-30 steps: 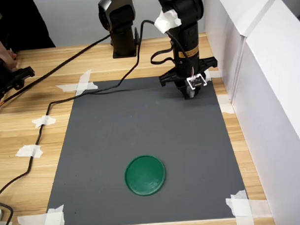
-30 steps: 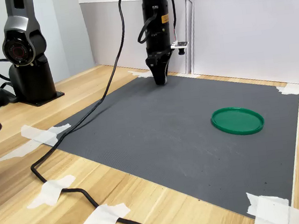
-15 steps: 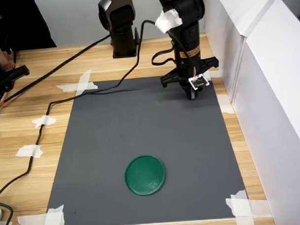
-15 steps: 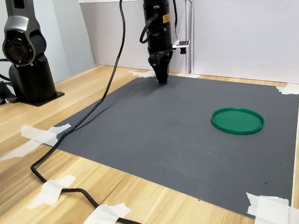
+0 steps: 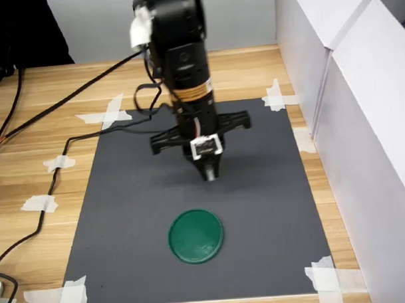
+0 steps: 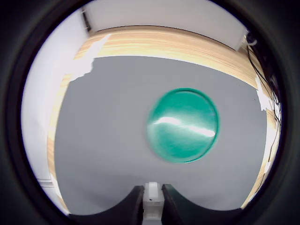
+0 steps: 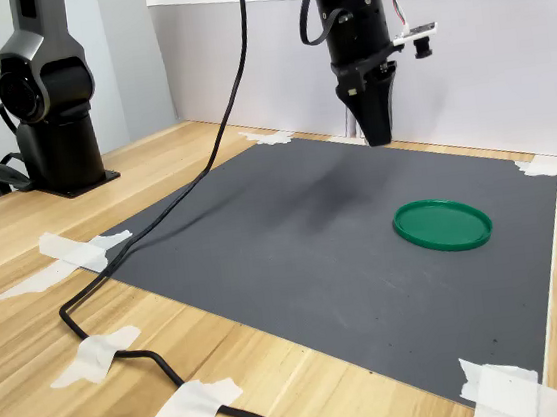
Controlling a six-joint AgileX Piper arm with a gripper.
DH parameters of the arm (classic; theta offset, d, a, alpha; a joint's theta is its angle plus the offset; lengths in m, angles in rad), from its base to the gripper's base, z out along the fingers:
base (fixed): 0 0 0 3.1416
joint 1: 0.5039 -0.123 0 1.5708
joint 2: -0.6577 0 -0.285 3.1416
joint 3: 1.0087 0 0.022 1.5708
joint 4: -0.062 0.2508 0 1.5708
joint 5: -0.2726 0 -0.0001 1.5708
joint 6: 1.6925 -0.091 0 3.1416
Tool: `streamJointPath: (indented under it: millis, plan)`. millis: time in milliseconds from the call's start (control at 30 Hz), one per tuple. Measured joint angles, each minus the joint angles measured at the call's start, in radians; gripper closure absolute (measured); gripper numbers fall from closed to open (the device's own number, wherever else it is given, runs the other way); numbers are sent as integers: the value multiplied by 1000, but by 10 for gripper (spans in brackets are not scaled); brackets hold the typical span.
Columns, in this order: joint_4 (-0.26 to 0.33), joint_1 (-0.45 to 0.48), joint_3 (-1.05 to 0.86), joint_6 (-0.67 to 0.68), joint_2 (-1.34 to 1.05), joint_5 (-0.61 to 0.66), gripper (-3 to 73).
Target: Grasp a white terminal and put it on the green lid.
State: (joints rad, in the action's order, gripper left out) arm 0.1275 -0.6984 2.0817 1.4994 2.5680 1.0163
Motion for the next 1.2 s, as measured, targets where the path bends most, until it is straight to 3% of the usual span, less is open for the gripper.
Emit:
streamJointPath:
  millis: [167,900,1033,1200]
  plan:
    - [23,78,88,111,77,23,593]
    - [40,83,200,238,227,38,582]
    - [57,83,200,253,227,1,521]
    - [57,83,200,255,239,-22,369]
